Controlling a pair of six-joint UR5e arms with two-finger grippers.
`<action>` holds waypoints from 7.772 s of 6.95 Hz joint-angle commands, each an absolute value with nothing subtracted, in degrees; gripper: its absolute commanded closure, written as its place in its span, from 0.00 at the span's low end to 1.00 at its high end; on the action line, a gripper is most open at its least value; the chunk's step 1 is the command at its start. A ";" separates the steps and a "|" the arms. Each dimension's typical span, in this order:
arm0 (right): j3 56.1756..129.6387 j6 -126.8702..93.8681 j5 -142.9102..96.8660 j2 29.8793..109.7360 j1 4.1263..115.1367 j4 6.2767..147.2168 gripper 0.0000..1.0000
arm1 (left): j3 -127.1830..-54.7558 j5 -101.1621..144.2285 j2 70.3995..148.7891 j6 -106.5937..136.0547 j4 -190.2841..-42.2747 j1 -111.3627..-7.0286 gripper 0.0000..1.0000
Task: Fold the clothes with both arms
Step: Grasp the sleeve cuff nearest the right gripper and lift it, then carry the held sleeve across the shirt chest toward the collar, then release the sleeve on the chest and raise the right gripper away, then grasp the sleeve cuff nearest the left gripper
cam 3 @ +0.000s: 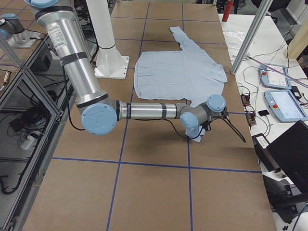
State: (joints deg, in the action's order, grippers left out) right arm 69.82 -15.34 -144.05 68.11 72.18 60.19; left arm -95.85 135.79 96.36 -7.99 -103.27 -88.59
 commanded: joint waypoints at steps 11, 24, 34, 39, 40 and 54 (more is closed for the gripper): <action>66.92 -66.88 -103.91 34.02 42.65 52.93 1.00 | -84.73 135.79 97.03 -8.00 -114.43 -88.51 0.00; 55.23 -64.78 -104.16 26.38 37.53 52.65 1.00 | -84.64 135.79 97.03 -7.91 -114.43 -88.51 0.00; 51.17 -65.65 -98.52 22.90 35.86 51.30 0.00 | -86.13 135.35 97.65 4.54 -115.92 -87.72 0.00; 84.56 -52.53 -110.65 40.98 45.42 86.80 0.00 | -96.67 121.52 82.38 53.07 -139.60 -65.81 0.02; 91.60 -46.82 -112.22 47.14 47.79 90.66 0.00 | -96.77 115.55 81.48 62.66 -142.79 -58.96 0.03; 99.67 -35.59 -117.77 57.57 54.05 92.90 0.00 | -92.55 98.44 80.95 74.18 -142.38 -46.23 0.36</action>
State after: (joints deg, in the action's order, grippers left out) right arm 99.71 -35.52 -117.78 57.57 54.12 92.99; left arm -92.51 98.44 80.95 74.18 -142.39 -46.23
